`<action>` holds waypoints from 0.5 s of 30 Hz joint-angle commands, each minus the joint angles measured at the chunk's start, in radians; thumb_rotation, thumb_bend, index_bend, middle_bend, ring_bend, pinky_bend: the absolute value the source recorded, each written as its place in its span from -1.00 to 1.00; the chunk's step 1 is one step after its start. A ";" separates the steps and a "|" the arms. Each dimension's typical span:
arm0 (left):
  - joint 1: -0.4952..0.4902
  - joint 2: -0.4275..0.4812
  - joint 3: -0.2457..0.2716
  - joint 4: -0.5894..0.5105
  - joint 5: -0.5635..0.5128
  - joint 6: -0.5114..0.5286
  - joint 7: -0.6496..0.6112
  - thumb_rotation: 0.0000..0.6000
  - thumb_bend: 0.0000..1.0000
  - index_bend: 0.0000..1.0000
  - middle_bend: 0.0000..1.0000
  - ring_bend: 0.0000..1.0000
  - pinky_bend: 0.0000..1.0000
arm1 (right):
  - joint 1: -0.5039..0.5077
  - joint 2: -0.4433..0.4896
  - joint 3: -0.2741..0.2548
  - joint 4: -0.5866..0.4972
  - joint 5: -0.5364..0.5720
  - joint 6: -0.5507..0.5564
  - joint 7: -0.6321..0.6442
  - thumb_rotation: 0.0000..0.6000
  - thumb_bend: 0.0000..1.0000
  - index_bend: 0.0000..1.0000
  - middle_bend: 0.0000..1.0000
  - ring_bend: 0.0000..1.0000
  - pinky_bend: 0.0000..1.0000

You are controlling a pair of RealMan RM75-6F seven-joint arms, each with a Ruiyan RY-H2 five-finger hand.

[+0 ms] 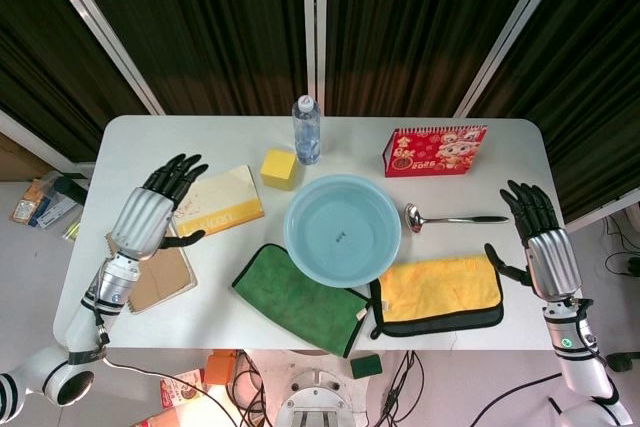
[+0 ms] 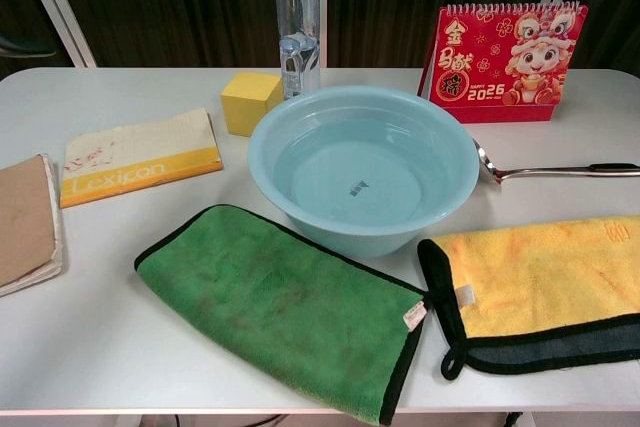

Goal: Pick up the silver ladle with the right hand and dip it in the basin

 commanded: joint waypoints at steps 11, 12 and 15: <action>-0.010 -0.011 0.028 0.007 -0.015 0.002 0.017 0.99 -0.81 -0.79 -0.86 -0.93 -0.60 | 0.009 0.002 -0.014 0.014 0.029 -0.030 -0.027 1.00 -0.32 -1.00 -1.00 -1.00 -1.00; -0.009 -0.011 0.032 0.009 -0.014 0.002 0.017 0.99 -0.81 -0.79 -0.86 -0.93 -0.60 | 0.009 0.005 -0.015 0.013 0.037 -0.041 -0.038 1.00 -0.32 -1.00 -1.00 -1.00 -1.00; -0.005 -0.007 0.041 0.010 -0.018 0.004 0.026 0.99 -0.81 -0.79 -0.86 -0.93 -0.60 | 0.012 0.022 -0.012 -0.006 0.071 -0.078 -0.091 1.00 -0.32 -1.00 -1.00 -1.00 -1.00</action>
